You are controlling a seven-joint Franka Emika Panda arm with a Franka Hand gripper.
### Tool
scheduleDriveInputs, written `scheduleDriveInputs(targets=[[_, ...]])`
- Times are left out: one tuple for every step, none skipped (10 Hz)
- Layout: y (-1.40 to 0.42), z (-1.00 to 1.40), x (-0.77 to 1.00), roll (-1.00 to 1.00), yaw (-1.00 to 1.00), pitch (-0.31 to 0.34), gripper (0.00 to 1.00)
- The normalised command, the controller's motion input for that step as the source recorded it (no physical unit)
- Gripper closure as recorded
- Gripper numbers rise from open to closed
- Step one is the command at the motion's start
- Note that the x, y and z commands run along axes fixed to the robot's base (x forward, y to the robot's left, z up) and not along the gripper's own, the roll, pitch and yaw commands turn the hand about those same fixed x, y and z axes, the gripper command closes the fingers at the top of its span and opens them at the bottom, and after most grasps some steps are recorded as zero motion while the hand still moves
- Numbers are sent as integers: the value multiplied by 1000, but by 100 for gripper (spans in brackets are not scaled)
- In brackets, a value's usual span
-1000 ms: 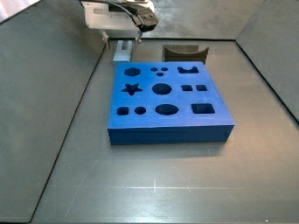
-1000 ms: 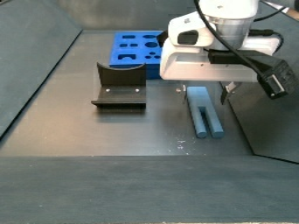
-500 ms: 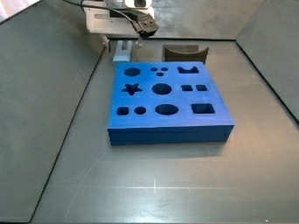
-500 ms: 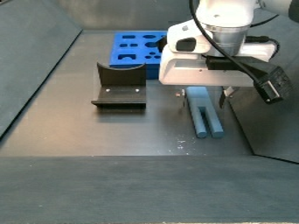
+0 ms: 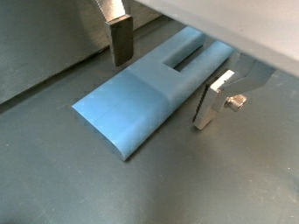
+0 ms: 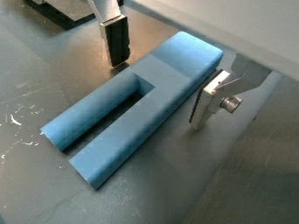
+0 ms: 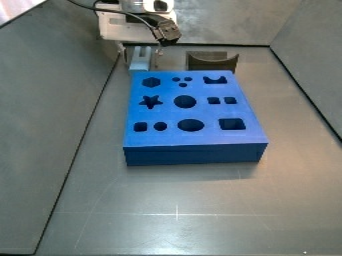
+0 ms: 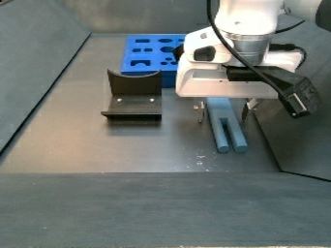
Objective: Pick up the square-circle object. Move up. Rotate the square-circle object. Place the square-circle object on the fixture. Regrasp the square-circle object. Move to above the board. Insert the square-circle object.
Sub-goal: Rotate the square-circle object, then move up, then place the square-circle object on the fixture.
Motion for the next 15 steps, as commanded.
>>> scheduleDriveInputs(targets=[[20, -184, 22, -195, 7, -180, 0], [22, -170, 23, -196, 8, -184, 0], [0, 0, 0, 0, 0, 0, 100], [0, 833, 0, 0, 0, 0, 100], [0, 813, -14, 0, 0, 11, 100], [3, 726, -28, 10, -5, 34, 100], [3, 577, -16, 32, -11, 64, 100], [3, 456, -12, 50, -14, 86, 100], [5, 298, -12, 79, -17, 104, 100], [4, 190, -17, 102, -19, 112, 100], [0, 1000, 0, 0, 0, 0, 100], [0, 1000, -1, 4, 6, 8, 100], [2, 1000, -9, 12, 4, 28, 100], [2, 1000, -11, 18, 0, 43, 100], [5, 1000, -14, 46, -12, 74, 100]])
